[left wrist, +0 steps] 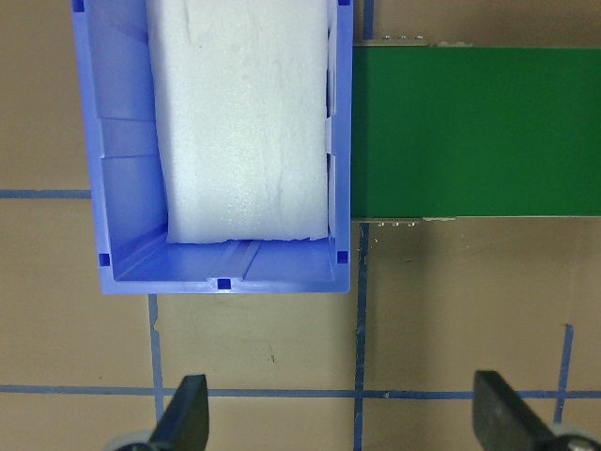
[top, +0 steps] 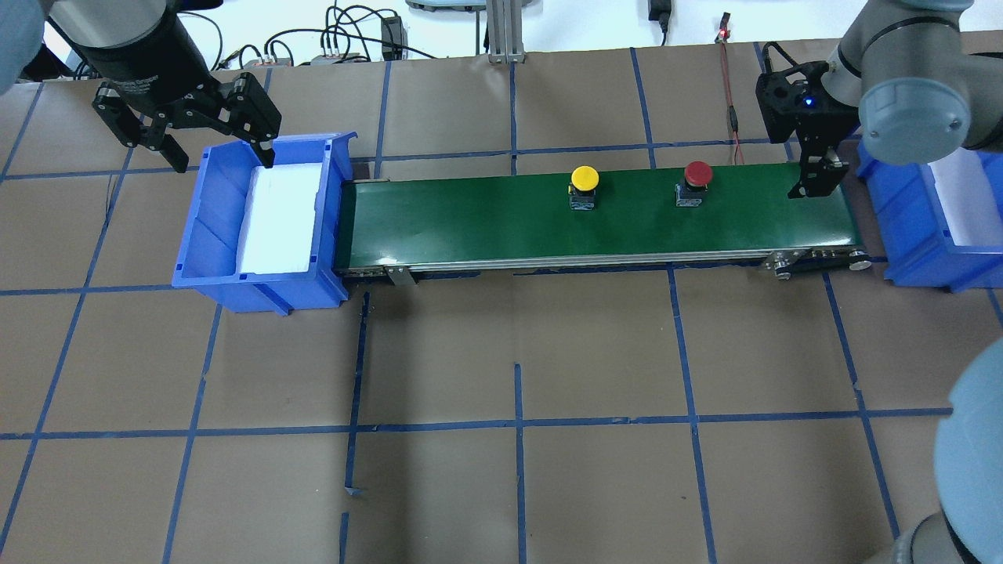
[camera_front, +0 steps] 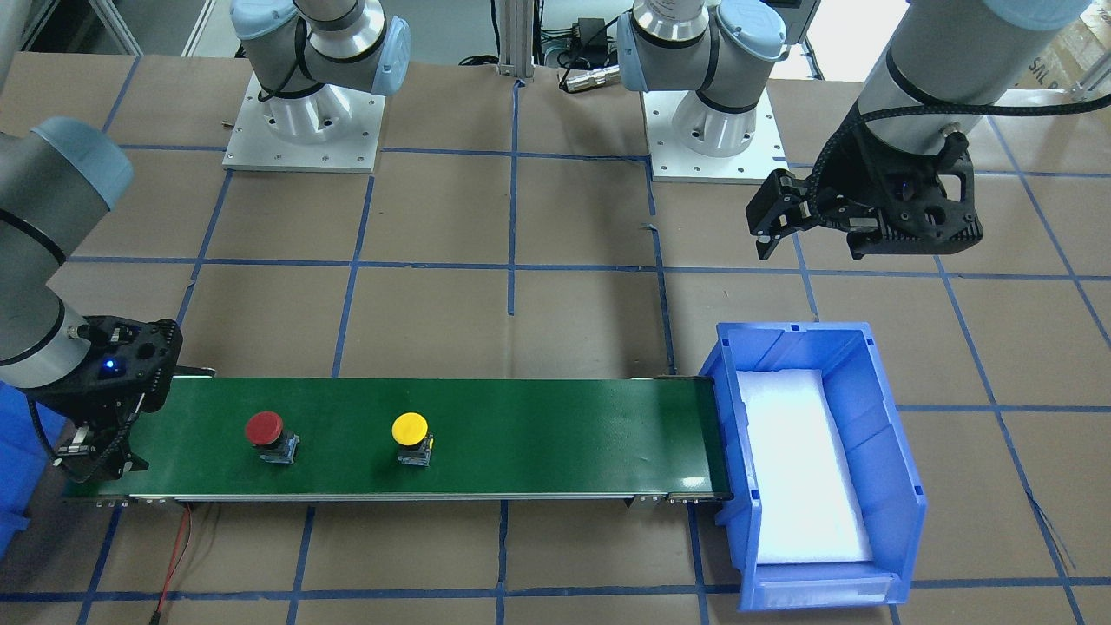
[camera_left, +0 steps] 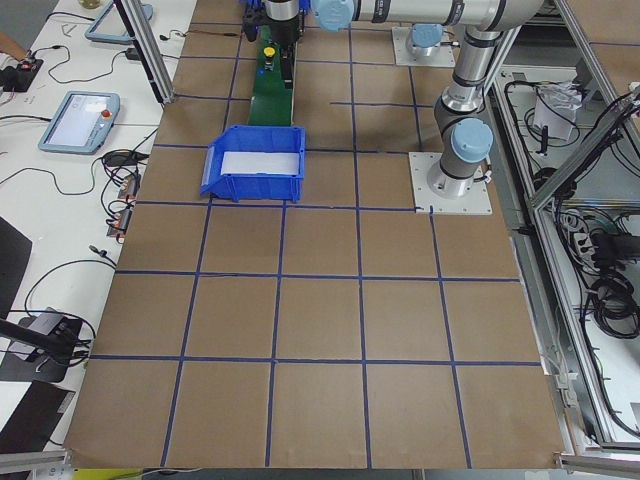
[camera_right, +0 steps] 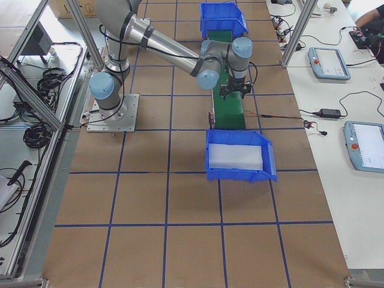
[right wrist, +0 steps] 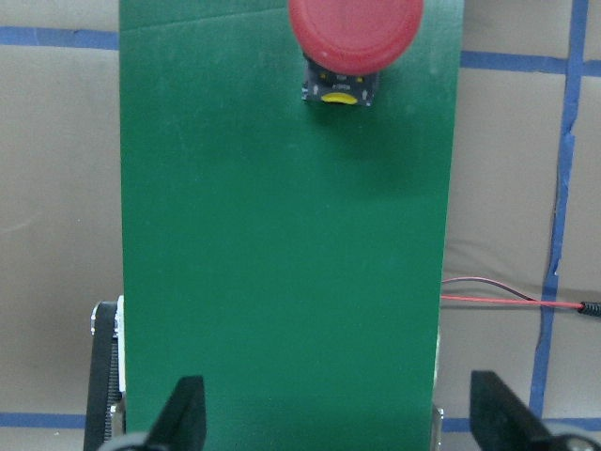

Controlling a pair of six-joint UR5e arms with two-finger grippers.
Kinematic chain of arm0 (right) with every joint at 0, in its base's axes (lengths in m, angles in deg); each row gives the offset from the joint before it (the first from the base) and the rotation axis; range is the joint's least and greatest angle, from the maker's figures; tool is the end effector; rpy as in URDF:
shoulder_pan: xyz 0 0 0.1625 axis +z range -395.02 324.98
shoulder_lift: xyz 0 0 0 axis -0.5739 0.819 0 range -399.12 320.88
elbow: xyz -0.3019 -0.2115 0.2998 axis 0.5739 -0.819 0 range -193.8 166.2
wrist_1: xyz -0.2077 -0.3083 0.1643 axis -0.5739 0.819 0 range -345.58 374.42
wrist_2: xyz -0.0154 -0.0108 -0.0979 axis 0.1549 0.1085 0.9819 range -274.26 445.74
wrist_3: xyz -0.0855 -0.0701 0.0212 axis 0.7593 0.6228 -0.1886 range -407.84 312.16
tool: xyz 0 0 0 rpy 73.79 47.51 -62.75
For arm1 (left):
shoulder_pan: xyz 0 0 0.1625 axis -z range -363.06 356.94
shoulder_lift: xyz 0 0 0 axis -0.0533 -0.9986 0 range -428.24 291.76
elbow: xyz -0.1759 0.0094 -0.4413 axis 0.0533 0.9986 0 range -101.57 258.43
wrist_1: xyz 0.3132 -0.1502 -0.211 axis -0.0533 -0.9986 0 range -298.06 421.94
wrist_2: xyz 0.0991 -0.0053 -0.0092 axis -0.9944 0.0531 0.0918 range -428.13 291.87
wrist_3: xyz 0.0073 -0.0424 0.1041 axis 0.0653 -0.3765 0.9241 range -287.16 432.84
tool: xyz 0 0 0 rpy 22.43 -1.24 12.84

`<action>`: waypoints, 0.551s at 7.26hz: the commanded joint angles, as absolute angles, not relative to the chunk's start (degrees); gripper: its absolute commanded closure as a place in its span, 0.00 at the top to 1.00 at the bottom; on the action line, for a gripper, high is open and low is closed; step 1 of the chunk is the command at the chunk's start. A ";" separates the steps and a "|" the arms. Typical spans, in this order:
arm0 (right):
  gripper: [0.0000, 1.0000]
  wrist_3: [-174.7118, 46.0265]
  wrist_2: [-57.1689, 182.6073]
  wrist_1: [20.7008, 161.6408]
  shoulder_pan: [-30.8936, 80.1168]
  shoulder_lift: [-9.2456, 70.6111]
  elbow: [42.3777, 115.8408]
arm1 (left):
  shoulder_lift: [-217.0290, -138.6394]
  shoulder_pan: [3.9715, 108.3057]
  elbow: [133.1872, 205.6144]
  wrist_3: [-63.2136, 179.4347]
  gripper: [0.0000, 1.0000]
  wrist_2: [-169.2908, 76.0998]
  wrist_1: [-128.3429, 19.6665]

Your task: Transport two buttons from left to right

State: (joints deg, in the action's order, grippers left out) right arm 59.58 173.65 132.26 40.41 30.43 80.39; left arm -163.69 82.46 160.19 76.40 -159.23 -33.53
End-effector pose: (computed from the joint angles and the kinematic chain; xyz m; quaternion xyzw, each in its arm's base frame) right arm -0.0232 -0.6355 0.3409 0.7244 -0.6885 0.0295 0.0155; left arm -0.0899 -0.5315 0.5369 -0.0078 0.9997 0.0240 0.0079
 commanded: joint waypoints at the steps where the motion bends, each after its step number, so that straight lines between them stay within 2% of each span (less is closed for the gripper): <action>1: 0.99 59.39 173.54 132.37 40.39 30.31 80.51 | -163.69 82.46 160.26 76.44 1.00 -159.27 -33.51; 4: 0.99 56.84 169.94 132.20 38.90 30.39 82.08 | -163.78 82.55 160.17 76.36 1.00 -159.18 -33.51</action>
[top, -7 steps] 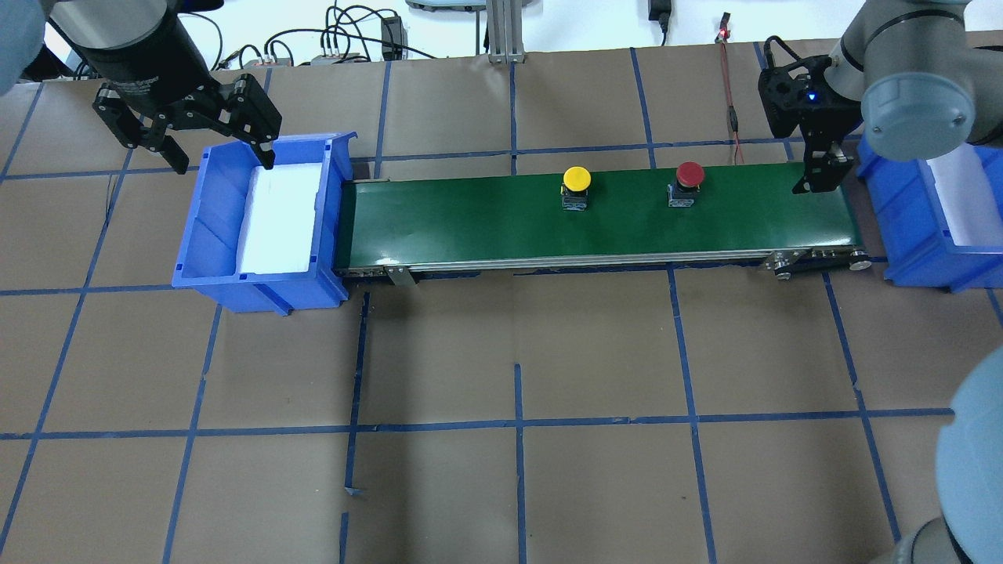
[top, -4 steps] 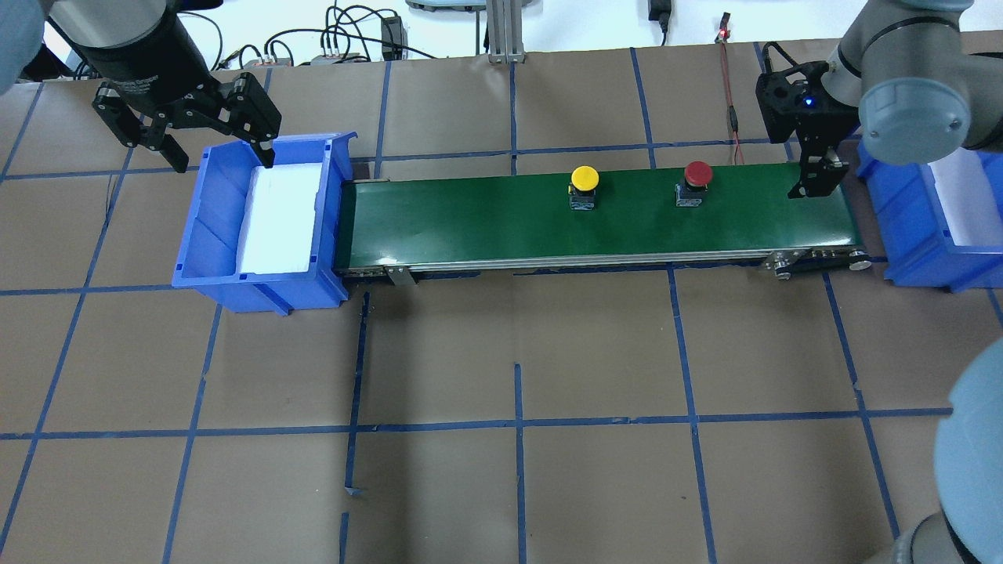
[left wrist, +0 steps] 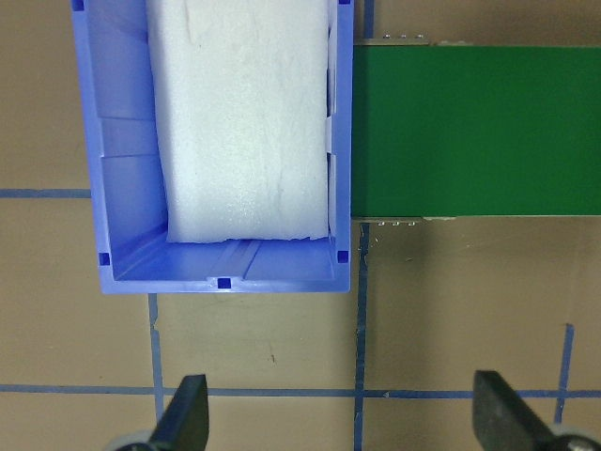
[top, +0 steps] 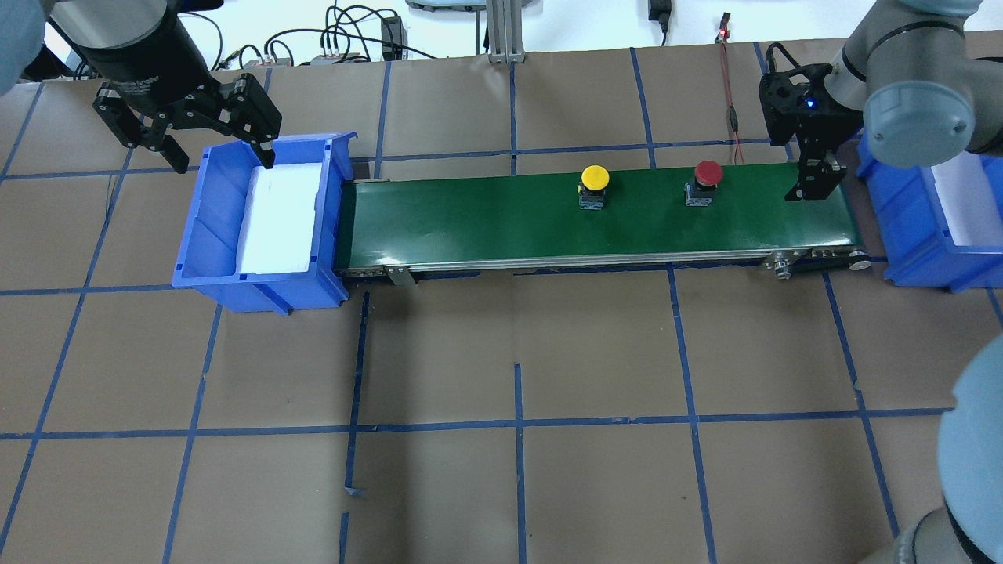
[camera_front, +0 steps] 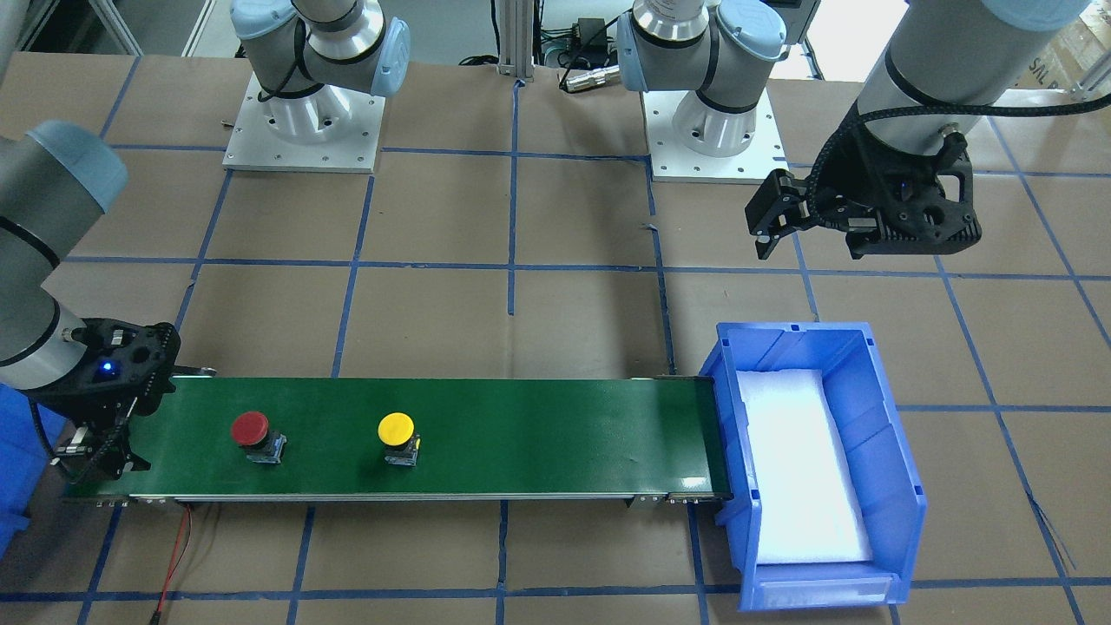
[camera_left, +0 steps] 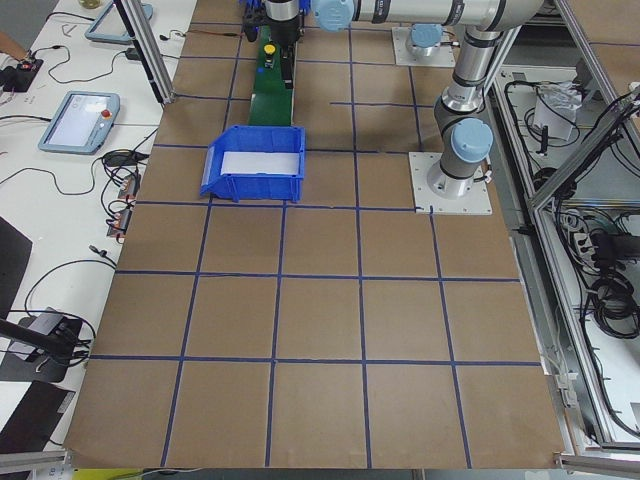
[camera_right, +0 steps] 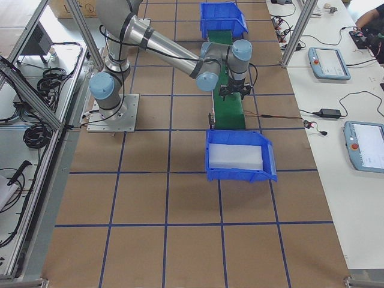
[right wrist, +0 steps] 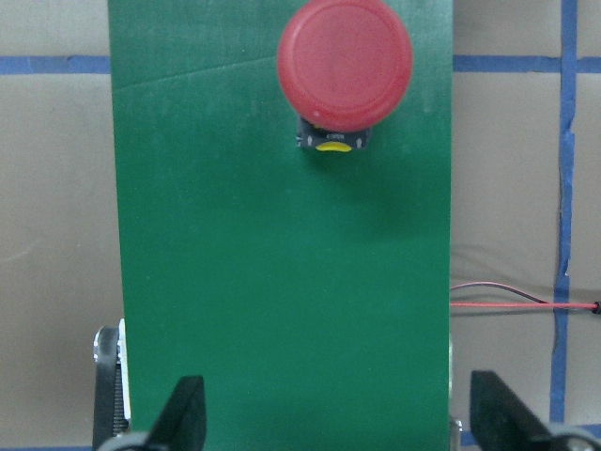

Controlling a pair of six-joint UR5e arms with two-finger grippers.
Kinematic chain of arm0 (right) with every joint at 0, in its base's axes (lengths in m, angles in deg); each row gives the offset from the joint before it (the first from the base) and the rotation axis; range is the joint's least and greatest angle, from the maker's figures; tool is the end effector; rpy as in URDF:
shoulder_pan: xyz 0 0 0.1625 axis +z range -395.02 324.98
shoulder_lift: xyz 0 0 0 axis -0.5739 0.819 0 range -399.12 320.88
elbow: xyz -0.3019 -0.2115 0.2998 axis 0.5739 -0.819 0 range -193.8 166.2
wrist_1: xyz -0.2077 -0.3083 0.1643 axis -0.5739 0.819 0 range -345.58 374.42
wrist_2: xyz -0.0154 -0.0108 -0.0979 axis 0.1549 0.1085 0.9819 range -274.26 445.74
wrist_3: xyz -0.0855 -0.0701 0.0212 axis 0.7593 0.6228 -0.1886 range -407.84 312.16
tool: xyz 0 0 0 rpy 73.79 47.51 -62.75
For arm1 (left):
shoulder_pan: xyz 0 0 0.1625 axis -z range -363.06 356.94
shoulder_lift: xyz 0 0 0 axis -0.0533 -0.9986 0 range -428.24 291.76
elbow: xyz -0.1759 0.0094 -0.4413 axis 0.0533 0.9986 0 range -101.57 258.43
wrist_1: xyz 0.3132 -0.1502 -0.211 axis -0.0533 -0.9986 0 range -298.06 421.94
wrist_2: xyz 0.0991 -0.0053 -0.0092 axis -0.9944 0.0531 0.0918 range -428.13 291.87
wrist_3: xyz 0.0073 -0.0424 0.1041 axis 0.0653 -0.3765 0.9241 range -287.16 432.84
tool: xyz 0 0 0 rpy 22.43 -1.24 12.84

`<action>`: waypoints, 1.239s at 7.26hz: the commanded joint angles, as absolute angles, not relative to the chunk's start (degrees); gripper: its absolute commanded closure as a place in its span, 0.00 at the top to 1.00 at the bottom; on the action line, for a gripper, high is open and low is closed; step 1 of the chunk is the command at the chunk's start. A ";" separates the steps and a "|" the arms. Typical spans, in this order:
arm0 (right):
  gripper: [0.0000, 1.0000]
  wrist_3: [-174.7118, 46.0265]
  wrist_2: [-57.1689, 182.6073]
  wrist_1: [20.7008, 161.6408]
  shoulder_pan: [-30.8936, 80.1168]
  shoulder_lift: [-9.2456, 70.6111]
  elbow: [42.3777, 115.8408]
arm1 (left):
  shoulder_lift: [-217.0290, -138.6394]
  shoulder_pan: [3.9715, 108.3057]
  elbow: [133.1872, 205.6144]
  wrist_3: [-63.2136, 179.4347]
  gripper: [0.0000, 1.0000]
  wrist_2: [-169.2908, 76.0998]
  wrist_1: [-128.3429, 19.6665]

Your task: Transport two buttons from left to right

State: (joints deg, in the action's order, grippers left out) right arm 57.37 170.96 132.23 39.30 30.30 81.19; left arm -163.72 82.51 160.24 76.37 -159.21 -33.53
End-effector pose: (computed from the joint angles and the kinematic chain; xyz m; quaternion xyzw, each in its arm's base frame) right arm -0.0295 -0.6330 0.3335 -0.7041 0.7086 -0.0459 0.0036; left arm -0.0903 -0.5316 0.5363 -0.0077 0.9996 0.0246 0.0077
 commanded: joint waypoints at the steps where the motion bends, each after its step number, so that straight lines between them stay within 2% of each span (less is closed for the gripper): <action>1: 0.99 55.88 168.46 132.20 39.24 30.40 82.26 | -163.78 82.55 160.17 76.27 1.00 -159.18 -33.51; 5: 1.00 52.18 171.76 132.46 45.47 30.92 81.22 | -163.78 82.55 160.26 76.09 1.00 -159.27 -33.51; 9: 1.00 52.44 172.49 132.64 45.49 30.31 81.65 | -163.78 82.46 160.26 76.18 1.00 -159.27 -33.51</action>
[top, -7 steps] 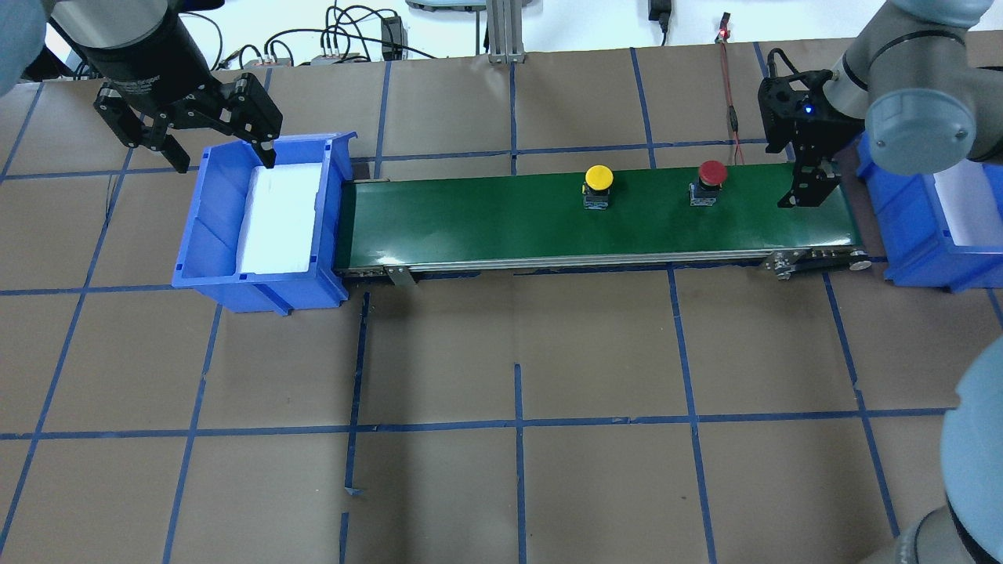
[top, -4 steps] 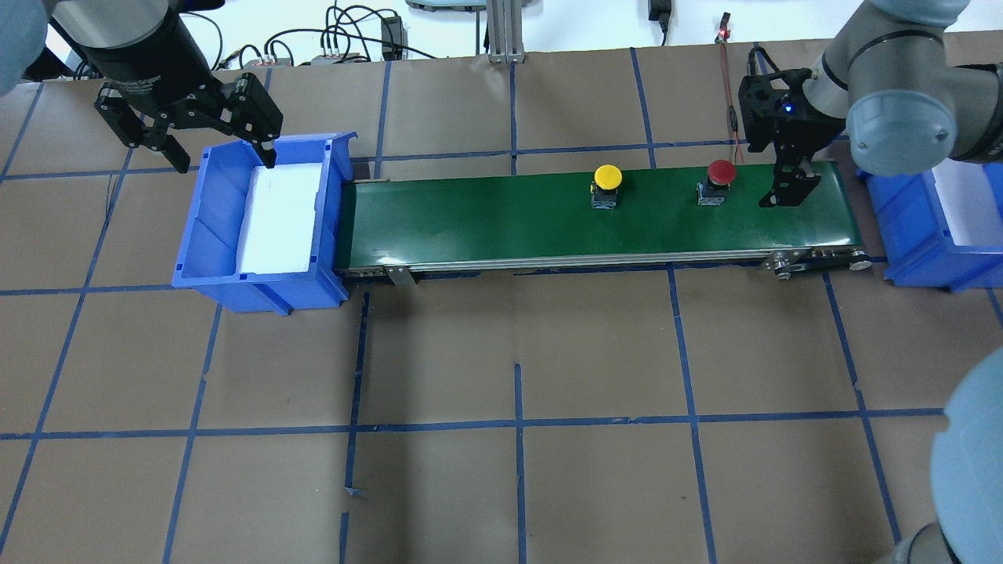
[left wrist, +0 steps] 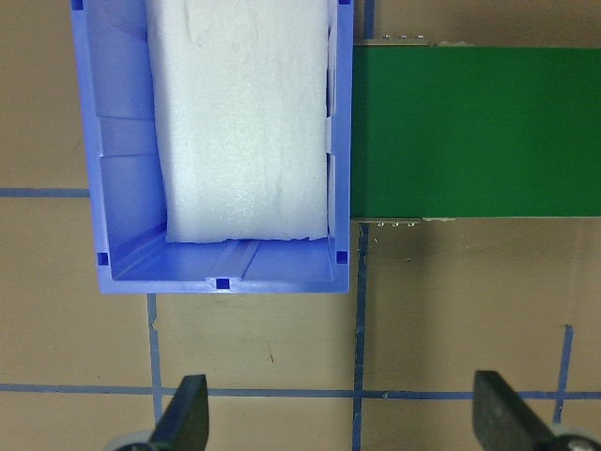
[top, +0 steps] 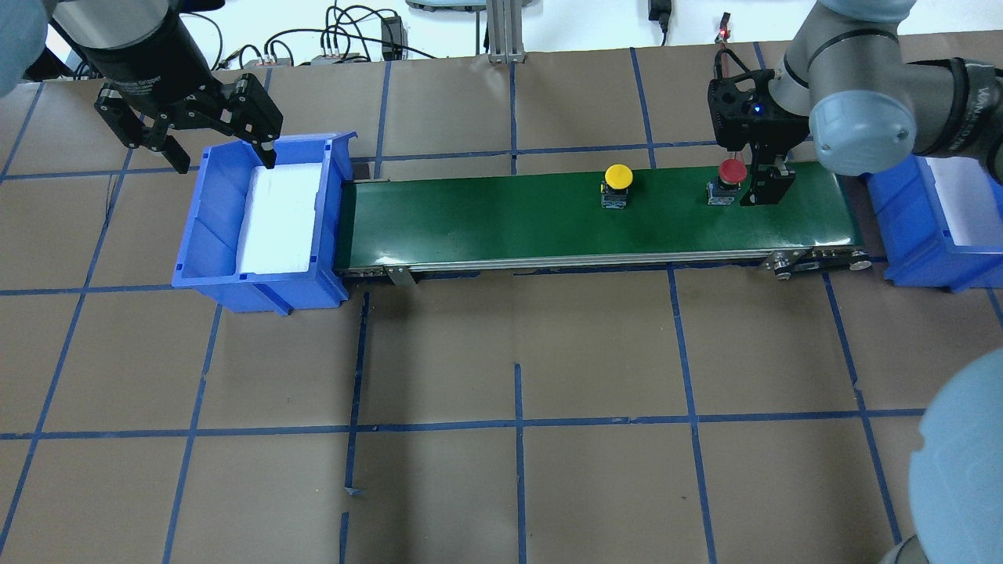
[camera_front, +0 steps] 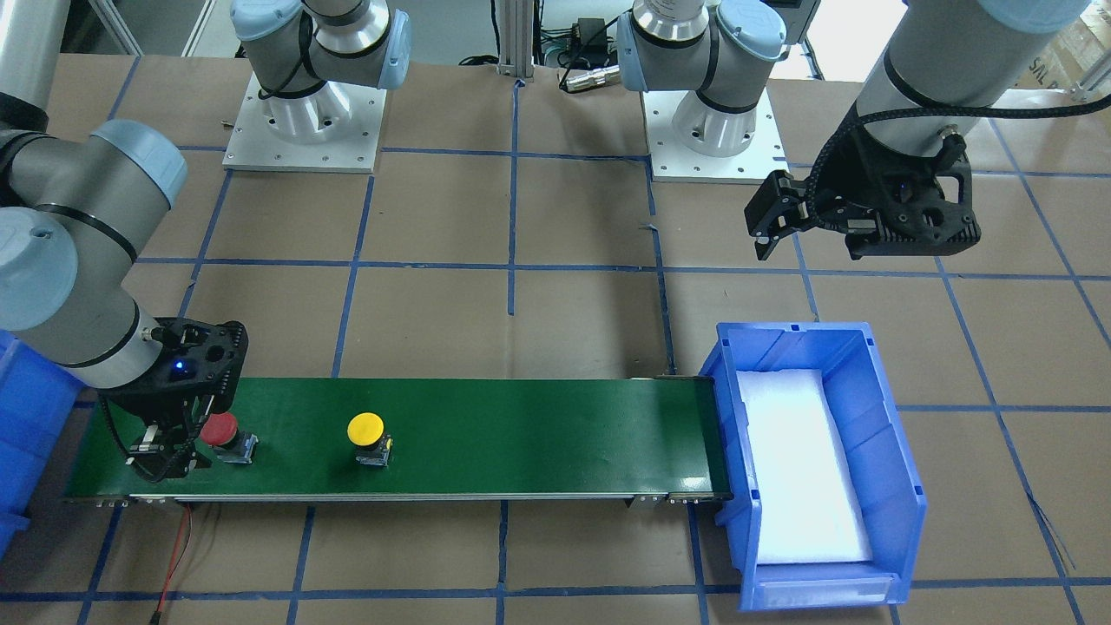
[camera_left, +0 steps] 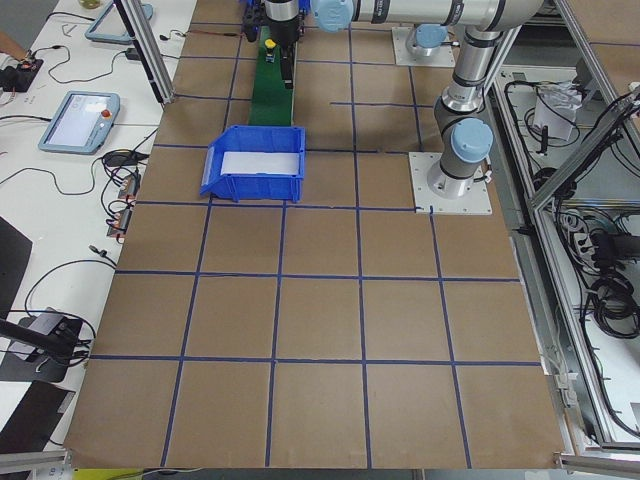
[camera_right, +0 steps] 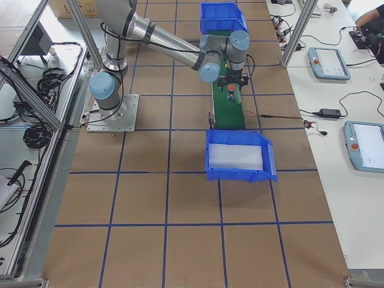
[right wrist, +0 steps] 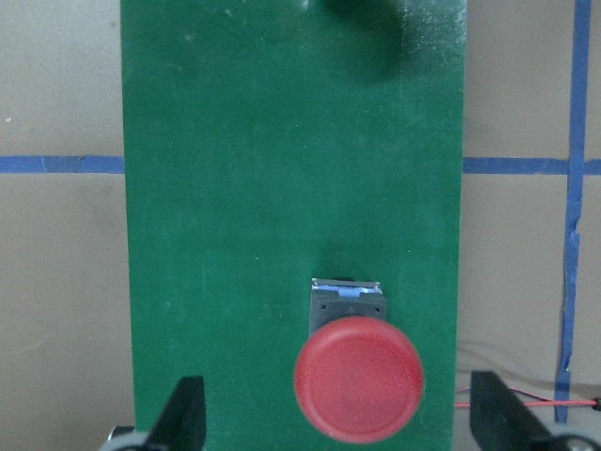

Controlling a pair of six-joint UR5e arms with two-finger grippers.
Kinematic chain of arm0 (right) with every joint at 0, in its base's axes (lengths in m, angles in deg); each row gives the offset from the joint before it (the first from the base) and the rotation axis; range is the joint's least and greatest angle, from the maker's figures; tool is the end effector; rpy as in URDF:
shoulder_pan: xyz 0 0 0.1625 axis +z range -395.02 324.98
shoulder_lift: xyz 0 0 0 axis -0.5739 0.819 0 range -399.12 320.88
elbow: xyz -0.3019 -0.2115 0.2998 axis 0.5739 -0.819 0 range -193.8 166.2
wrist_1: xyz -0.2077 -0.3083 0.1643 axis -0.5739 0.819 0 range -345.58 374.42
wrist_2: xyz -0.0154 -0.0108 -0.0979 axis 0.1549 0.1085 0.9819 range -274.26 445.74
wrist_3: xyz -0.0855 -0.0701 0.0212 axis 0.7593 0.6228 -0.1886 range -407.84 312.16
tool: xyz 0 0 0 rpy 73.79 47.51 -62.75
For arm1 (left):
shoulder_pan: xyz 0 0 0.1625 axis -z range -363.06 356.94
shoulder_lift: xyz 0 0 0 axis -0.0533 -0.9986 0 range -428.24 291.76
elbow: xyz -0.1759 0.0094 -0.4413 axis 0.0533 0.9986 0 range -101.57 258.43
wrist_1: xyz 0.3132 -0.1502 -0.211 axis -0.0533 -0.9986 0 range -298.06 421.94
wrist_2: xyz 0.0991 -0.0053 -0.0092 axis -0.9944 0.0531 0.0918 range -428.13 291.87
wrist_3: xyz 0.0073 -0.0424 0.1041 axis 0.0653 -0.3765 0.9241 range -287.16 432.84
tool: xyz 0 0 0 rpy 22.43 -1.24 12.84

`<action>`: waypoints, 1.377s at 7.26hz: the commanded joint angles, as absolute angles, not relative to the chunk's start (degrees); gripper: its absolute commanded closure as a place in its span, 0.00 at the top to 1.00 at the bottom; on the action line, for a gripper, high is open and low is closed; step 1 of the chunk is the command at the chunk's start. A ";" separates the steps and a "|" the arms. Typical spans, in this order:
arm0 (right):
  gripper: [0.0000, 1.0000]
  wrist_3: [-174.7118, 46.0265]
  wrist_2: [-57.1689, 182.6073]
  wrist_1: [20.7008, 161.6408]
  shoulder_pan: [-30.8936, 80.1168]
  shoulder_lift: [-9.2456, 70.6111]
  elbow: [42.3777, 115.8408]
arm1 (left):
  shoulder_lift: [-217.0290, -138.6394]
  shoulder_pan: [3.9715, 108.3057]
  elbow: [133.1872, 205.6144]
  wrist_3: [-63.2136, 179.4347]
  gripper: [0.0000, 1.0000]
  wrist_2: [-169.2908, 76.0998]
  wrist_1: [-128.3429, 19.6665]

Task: Transport two buttons from left to right
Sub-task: 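Lower the right gripper and grasp the red button on the belt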

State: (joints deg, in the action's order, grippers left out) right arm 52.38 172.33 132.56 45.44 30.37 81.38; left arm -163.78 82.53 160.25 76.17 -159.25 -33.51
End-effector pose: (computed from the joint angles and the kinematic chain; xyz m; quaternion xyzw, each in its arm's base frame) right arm 0.0358 -0.6316 0.3331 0.7113 -0.7020 0.0367 0.0003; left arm -0.0904 -0.5319 0.5357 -0.0092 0.9996 0.0251 0.0081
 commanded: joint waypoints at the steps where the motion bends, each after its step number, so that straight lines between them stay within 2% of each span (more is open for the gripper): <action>1: 1.00 52.53 172.49 132.64 45.49 30.13 81.74 | -163.78 82.46 160.26 76.27 1.00 -159.27 -33.51; 3: 0.99 52.53 172.58 132.64 45.40 29.43 81.74 | -163.86 82.46 160.17 76.27 1.00 -159.18 -33.51; 4: 0.93 52.53 172.66 132.90 45.31 29.26 81.30 | -163.86 82.46 160.17 76.27 1.00 -159.18 -33.51; 5: 0.79 52.53 173.36 132.99 44.36 29.25 81.30 | -163.78 82.46 160.17 76.18 1.00 -159.27 -33.07; 6: 0.59 52.62 173.54 132.99 44.00 29.43 81.21 | -163.86 82.46 160.17 76.27 1.00 -159.27 -32.89; 7: 0.56 52.53 175.81 132.90 43.91 29.60 81.30 | -163.86 82.55 160.08 76.27 1.00 -159.27 -32.63; 9: 0.13 52.53 176.09 132.81 43.99 29.69 80.95 | -163.95 82.55 160.08 76.27 1.00 -159.27 -32.63; 10: 0.05 52.62 176.27 132.73 43.65 30.04 80.69 | -163.95 82.46 160.17 76.27 1.00 -159.27 -32.63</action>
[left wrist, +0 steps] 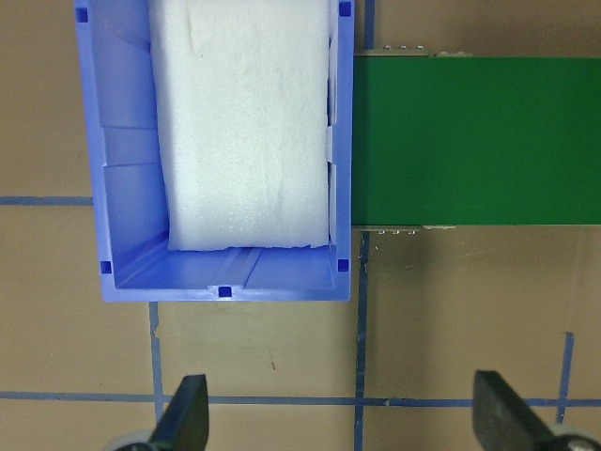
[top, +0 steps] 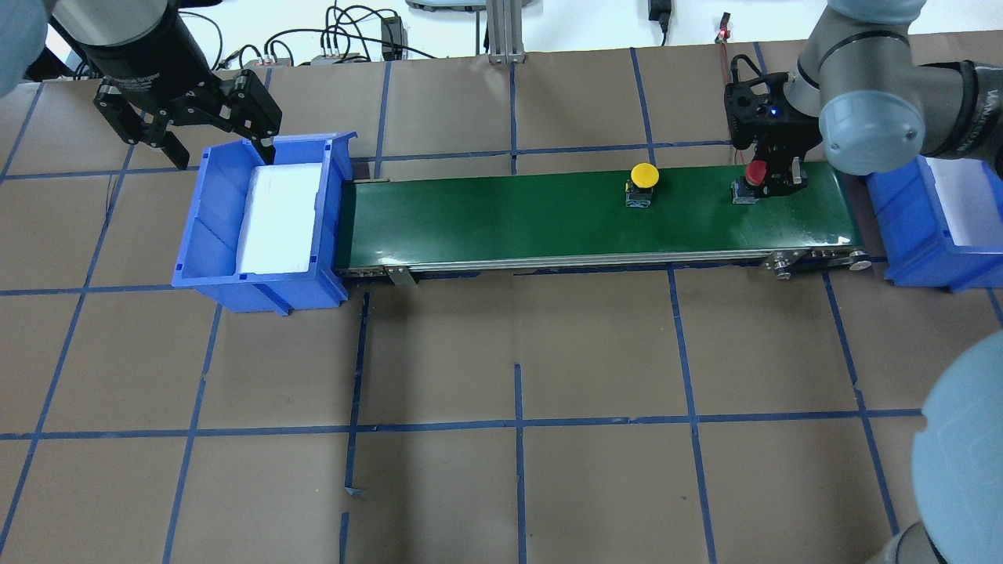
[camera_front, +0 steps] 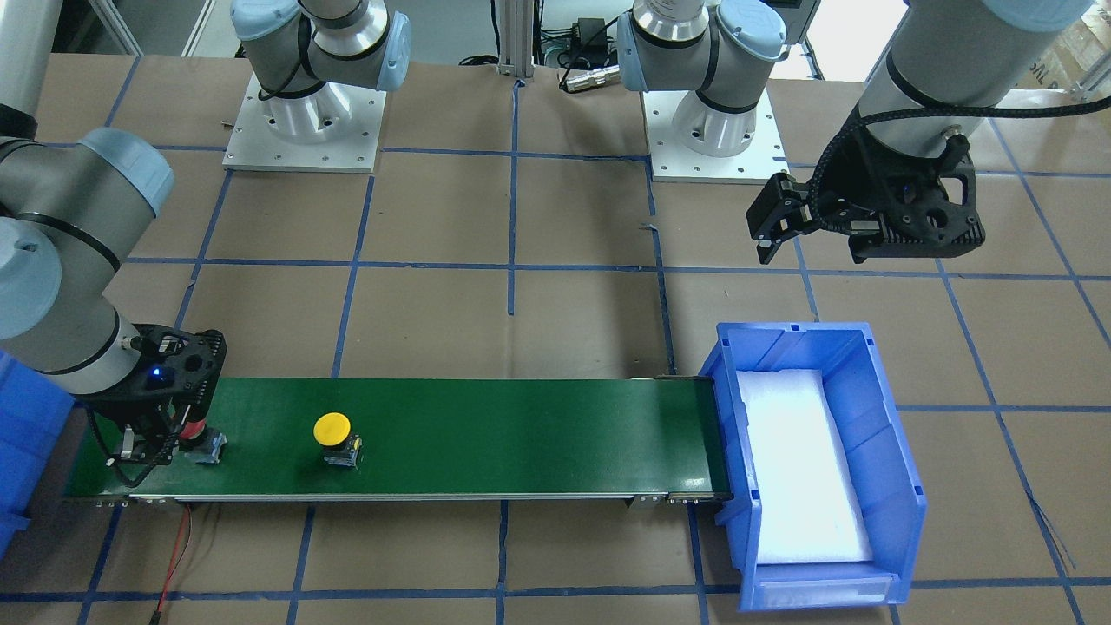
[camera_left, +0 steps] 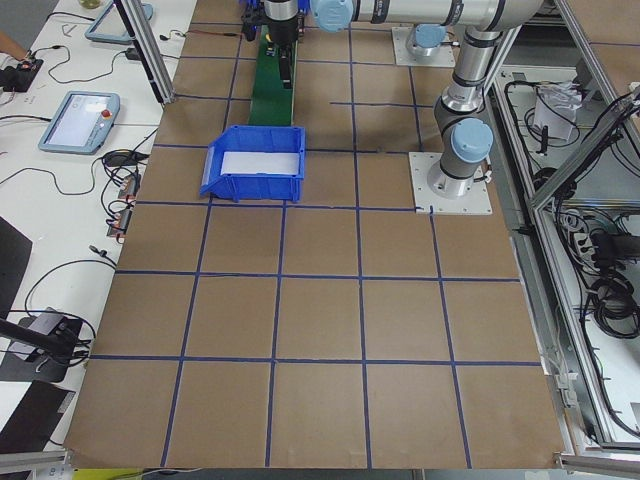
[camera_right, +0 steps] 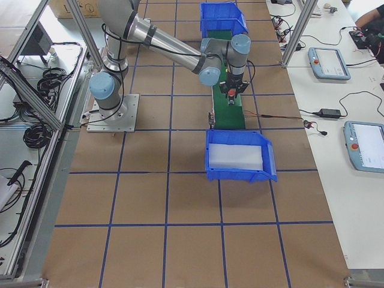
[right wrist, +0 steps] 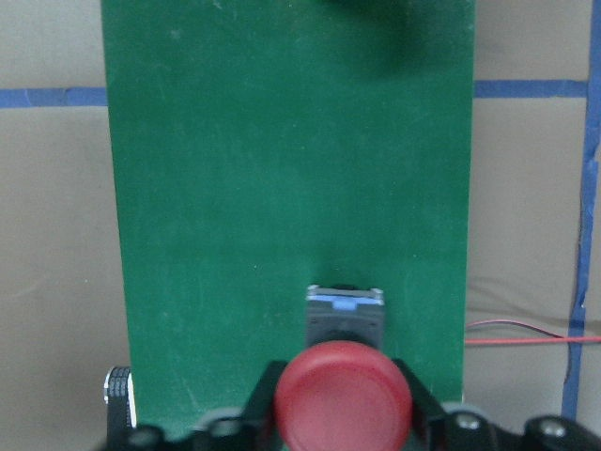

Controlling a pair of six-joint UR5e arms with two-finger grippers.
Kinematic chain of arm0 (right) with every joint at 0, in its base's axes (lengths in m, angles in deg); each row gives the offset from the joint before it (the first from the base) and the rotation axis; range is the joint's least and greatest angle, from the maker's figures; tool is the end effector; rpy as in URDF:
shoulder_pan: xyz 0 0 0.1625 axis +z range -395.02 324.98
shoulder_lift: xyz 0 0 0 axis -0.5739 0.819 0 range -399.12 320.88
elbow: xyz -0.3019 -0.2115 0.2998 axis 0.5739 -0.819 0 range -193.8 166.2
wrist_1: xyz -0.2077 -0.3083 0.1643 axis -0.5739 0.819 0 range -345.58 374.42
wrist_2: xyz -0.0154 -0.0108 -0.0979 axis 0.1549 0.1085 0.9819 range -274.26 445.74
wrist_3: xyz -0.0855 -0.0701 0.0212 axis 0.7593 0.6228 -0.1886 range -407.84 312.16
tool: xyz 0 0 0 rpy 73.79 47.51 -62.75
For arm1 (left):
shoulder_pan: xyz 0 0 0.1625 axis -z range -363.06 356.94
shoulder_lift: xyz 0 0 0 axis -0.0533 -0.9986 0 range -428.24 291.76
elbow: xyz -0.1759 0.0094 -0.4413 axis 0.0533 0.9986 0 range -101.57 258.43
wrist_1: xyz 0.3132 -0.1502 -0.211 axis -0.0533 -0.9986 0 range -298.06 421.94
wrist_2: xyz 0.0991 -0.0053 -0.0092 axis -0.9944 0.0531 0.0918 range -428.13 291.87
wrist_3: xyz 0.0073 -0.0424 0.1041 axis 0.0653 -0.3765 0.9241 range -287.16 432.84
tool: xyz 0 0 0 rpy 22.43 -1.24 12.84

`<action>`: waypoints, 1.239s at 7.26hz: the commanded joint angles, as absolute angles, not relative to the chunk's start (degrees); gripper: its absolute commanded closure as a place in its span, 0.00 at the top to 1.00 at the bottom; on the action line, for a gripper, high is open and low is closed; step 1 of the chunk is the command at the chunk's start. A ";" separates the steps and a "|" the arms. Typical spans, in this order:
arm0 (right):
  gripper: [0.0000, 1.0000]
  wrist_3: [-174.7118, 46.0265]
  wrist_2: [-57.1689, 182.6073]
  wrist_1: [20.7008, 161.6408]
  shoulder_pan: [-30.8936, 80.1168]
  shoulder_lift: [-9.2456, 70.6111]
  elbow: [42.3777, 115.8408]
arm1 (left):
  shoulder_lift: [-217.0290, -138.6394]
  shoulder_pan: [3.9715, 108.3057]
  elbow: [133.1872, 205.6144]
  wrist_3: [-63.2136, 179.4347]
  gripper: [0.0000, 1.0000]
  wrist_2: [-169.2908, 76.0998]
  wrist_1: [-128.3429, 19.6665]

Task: Transport two buttons from left to right
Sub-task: 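Carry the red button into the blue bin and release it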

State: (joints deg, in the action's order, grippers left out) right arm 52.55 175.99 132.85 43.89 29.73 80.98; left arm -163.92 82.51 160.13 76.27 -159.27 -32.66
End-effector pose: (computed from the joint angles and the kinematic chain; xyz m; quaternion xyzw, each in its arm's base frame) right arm 0.0108 -0.6352 0.3297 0.7026 -0.7113 0.0105 0.0192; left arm -0.0900 -0.5348 0.5368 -0.0086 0.9998 0.0179 0.0087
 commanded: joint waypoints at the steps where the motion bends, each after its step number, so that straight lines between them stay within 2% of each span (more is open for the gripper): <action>1: 0.05 52.70 176.53 131.77 43.64 30.83 78.42 | -163.87 82.46 160.17 76.27 1.00 -159.27 -32.63; 3: 0.05 53.14 176.88 124.15 40.16 33.54 73.59 | -163.86 82.46 160.17 76.27 1.00 -159.27 -32.72; 6: 0.05 59.99 176.71 124.37 27.25 36.97 72.95 | -163.95 82.46 160.08 76.27 1.00 -159.36 -32.72; 9: 0.05 67.87 176.01 124.98 17.04 36.82 73.48 | -163.95 82.46 160.08 76.27 1.00 -159.27 -32.72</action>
State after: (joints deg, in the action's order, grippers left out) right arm 63.74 176.35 124.46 21.32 37.26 73.21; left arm -163.95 82.46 160.09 76.27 -159.28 -32.71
